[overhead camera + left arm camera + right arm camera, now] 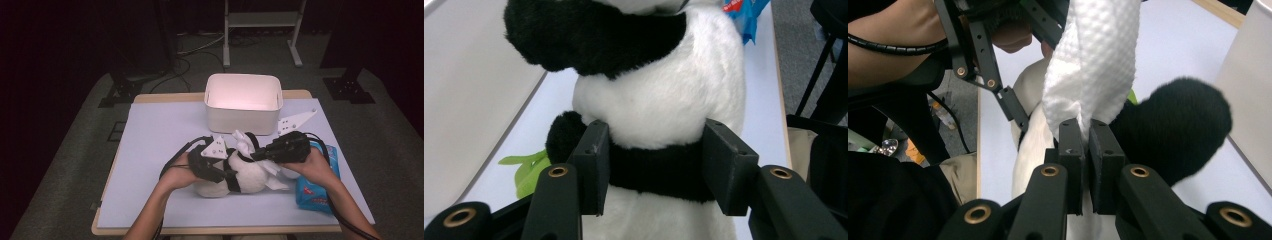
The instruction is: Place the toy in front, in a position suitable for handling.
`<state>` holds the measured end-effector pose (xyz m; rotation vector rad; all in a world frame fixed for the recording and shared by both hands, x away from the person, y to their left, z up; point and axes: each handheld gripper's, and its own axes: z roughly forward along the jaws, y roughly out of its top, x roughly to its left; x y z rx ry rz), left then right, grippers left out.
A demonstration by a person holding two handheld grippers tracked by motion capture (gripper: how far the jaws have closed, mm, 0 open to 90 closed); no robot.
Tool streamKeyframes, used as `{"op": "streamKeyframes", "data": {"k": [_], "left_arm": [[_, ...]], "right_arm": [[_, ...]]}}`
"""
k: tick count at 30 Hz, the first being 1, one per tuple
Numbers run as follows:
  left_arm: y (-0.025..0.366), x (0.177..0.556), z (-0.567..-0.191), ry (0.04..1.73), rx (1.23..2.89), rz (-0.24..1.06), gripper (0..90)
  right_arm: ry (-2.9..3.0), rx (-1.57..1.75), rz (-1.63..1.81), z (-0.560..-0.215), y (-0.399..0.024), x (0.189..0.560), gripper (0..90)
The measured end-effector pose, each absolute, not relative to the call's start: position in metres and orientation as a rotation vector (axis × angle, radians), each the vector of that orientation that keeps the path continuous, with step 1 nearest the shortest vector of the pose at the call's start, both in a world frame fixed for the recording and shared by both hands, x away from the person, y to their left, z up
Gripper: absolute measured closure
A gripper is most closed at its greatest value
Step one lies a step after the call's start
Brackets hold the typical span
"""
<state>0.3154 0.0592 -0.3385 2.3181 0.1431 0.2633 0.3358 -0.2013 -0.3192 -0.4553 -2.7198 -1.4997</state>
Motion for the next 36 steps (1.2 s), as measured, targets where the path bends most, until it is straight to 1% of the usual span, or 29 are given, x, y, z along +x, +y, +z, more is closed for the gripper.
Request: {"op": "streamKeyframes", "data": {"k": [3,6,8,12,15,19,22,25,30,34,35,36], "left_arm": [[0.058,0.316,-0.337,0.151,2.330,0.256,45.8],[0.061,0.316,-0.336,0.171,2.331,0.243,37.0],[0.065,0.316,-0.336,0.170,2.332,0.240,33.6],[0.076,0.317,-0.334,0.215,2.346,0.257,23.9],[0.085,0.320,-0.337,0.246,2.361,0.251,20.5],[0.092,0.325,-0.345,0.274,2.341,0.192,17.0],[0.089,0.328,-0.350,0.284,2.355,0.151,11.3],[0.085,0.329,-0.356,0.290,2.363,0.120,8.3],[0.080,0.331,-0.358,0.289,2.381,0.109,5.9],[0.073,0.330,-0.360,0.260,2.412,0.143,5.8],[0.073,0.328,-0.359,0.247,2.418,0.164,9.8],[0.072,0.327,-0.359,0.244,2.417,0.184,16.3]], "right_arm": [[-2.767,-0.466,-1.445,-0.322,-0.201,0.334,84.9],[-2.766,-0.488,-1.412,-0.332,-0.205,0.335,84.9],[-2.724,-0.479,-1.440,-0.336,-0.207,0.335,84.9],[-2.724,-0.476,-1.431,-0.337,-0.208,0.333,84.9],[-2.729,-0.470,-1.411,-0.337,-0.209,0.331,84.9],[-2.721,-0.473,-1.409,-0.339,-0.209,0.332,84.9],[-2.718,-0.470,-1.403,-0.340,-0.209,0.332,84.9],[-2.718,-0.469,-1.400,-0.340,-0.210,0.332,84.9],[-2.714,-0.471,-1.399,-0.341,-0.211,0.331,84.8],[-2.715,-0.468,-1.398,-0.341,-0.211,0.331,84.8],[-2.716,-0.470,-1.399,-0.341,-0.211,0.331,84.8],[-2.720,-0.472,-1.395,-0.341,-0.211,0.331,84.7]]}}
